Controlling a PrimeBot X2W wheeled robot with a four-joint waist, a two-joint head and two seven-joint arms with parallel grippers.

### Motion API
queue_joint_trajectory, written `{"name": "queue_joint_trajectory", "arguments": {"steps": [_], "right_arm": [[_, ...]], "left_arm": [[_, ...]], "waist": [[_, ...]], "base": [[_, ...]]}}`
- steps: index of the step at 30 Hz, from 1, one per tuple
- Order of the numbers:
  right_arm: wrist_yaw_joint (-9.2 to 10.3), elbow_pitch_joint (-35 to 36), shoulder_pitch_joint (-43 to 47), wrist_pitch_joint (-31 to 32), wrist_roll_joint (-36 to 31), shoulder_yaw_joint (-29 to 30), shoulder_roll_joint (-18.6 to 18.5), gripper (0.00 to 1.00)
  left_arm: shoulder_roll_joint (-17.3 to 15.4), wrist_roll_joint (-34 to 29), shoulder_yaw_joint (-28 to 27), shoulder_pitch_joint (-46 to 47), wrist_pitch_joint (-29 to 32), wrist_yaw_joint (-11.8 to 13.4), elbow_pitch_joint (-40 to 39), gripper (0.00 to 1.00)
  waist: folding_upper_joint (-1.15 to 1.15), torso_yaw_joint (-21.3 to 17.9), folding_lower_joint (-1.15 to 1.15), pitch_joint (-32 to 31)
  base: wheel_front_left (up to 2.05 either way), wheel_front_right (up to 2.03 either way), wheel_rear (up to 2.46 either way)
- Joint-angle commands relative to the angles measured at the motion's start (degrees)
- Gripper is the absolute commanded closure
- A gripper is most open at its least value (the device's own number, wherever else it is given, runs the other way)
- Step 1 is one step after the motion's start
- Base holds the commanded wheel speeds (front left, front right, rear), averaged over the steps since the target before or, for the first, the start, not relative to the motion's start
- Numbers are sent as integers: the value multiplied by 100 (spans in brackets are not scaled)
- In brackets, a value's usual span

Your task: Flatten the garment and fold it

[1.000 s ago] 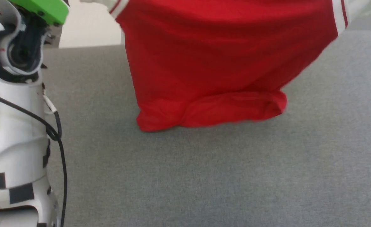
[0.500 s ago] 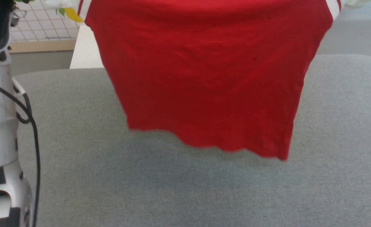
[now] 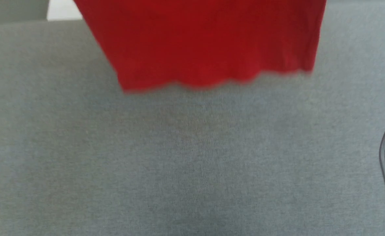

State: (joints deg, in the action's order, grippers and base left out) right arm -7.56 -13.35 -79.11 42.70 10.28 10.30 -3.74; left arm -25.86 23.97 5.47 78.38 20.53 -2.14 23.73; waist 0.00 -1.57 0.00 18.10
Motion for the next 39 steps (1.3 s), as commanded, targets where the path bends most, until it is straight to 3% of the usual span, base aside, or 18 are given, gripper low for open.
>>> {"name": "queue_joint_trajectory", "arguments": {"steps": [1, 10, 21, 30, 39], "right_arm": [[8, -134, -236, -243, -129, 76, 29, 100], [8, -1102, -1445, -1419, -523, 124, 84, 100], [8, -1853, -1343, -2344, -229, -56, 85, 100], [8, -1642, 552, -2673, 671, -429, -128, 100], [8, -715, 3532, -2311, 1645, -1157, -740, 100]], "left_arm": [[-57, -72, -13, 234, -130, 22, 95, 100], [-84, -200, -81, 1116, -1243, -35, 690, 100], [150, 77, -68, 1019, -2376, -351, 1511, 100], [518, 705, 216, -523, -3069, -526, 1831, 100], [735, 1541, 611, -3533, -3162, -534, 890, 100]], "waist": [[0, -96, 0, 941], [0, 52, 0, 1712], [0, 332, 0, 2027], [0, 541, 0, 829], [0, 555, 0, -594]], "base": [[0, 0, 0], [0, 0, 0], [0, 0, 0], [0, 0, 0], [0, 0, 0]]}}
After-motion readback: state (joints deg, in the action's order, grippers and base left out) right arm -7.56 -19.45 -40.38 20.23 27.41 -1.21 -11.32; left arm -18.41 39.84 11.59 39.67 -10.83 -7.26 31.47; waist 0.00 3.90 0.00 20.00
